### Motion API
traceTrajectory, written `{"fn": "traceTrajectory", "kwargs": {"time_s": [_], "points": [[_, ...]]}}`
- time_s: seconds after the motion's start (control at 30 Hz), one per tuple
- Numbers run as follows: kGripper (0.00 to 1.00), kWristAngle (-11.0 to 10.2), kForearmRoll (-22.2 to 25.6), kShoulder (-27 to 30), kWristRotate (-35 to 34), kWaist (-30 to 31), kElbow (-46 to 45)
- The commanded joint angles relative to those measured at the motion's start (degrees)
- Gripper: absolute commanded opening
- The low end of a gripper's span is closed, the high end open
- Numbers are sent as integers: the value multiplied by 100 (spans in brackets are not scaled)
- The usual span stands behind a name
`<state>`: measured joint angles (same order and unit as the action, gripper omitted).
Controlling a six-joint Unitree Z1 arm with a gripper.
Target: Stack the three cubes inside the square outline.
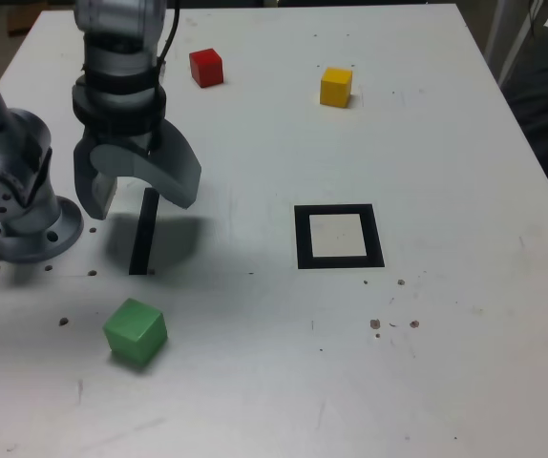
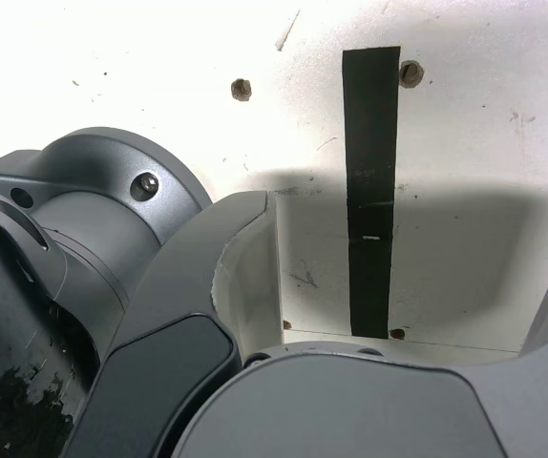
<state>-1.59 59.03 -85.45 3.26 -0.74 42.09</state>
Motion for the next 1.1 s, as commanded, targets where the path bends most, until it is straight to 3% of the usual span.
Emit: {"fn": "traceTrajectory", "kwargs": {"time_s": [0.0,0.63,1.07], "points": [[99,10,4,-15,8,4,12],[99,-67,160,1,28,-55,105],[99,-474,571,40,751,-1197,686]]}}
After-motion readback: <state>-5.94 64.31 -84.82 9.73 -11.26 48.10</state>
